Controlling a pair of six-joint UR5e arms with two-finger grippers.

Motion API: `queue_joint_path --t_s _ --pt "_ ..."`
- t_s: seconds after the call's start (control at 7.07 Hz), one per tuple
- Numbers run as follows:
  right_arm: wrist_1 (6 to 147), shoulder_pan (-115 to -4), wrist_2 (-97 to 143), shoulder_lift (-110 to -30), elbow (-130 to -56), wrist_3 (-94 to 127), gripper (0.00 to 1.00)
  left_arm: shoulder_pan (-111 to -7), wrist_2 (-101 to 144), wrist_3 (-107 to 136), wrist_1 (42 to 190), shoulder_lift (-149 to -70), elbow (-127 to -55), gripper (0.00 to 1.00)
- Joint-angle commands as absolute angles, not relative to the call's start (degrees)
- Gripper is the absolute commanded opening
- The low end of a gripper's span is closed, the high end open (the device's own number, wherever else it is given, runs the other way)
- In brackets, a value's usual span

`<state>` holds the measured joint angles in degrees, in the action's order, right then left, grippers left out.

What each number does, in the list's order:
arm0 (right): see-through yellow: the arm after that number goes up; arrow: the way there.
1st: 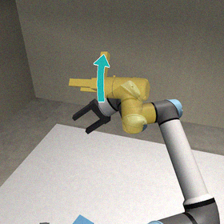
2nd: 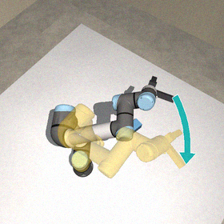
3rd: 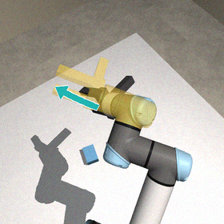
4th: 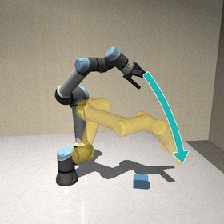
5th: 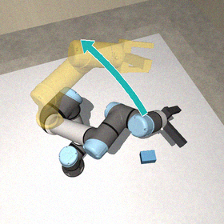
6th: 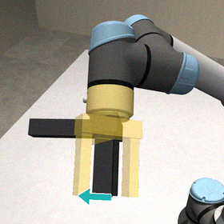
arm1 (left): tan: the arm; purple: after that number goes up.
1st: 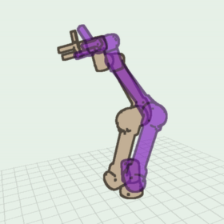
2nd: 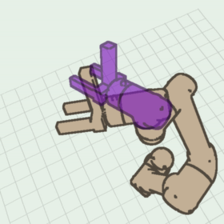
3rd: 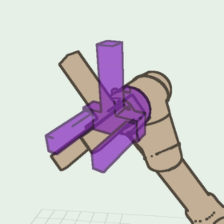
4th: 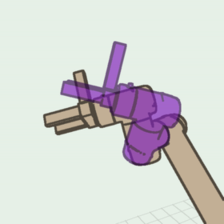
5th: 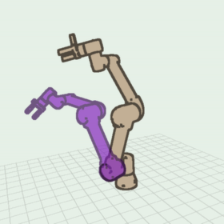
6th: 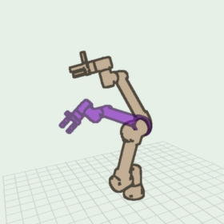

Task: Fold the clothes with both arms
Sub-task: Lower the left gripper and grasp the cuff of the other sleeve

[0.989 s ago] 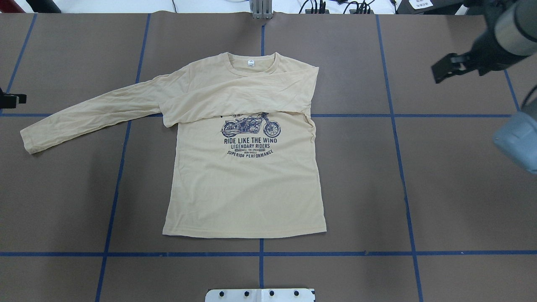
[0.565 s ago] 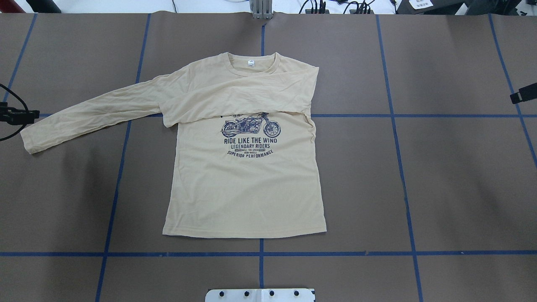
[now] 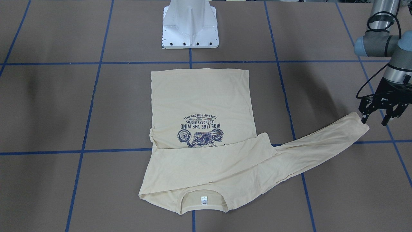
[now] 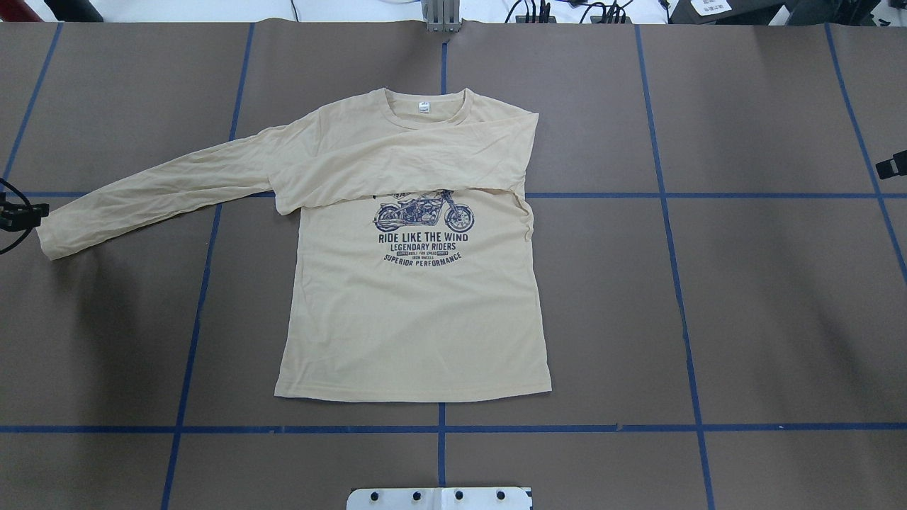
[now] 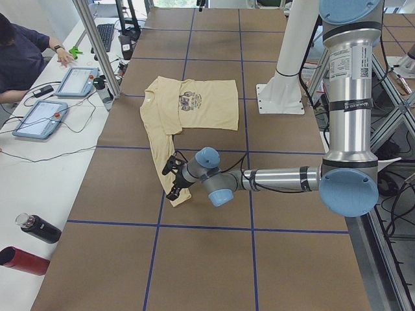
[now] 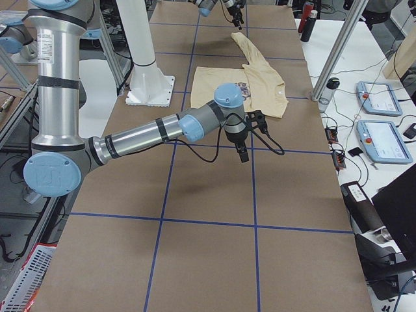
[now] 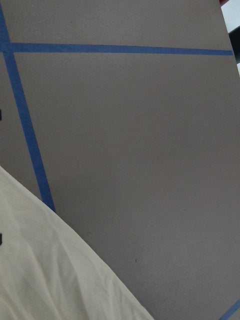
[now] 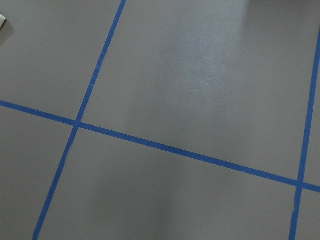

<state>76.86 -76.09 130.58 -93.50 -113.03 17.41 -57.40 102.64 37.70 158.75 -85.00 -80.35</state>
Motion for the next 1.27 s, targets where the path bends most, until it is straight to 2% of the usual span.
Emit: queue_joint_path --t_s 0.0,0.42,0.57,0.71,0.85,1.13 --pt "76.8 -76.1 130.5 -93.5 -113.1 17.5 1.00 -55.0 102.7 38.4 160.8 -84.9 -78.8 0.75" --pt "76.8 -76.1 130.4 -93.6 -113.0 17.7 1.00 -51.2 102.7 42.8 162.8 -84.8 -78.8 0.75" --pt "76.8 -76.1 130.3 -93.6 -112.9 17.7 1.00 -50.5 102.7 42.9 162.9 -84.6 -78.7 0.72" --pt "76.8 -76.1 130.3 -93.6 -113.0 17.7 1.00 -50.5 102.7 42.8 164.6 -83.5 -78.7 0.56" --pt "76.8 -76.1 130.3 -93.6 -113.1 18.0 1.00 -50.5 102.7 42.6 164.8 -82.4 -78.8 0.50" --pt "76.8 -76.1 130.4 -93.4 -113.2 18.1 1.00 -50.5 102.6 42.5 164.9 -82.3 -78.8 0.49"
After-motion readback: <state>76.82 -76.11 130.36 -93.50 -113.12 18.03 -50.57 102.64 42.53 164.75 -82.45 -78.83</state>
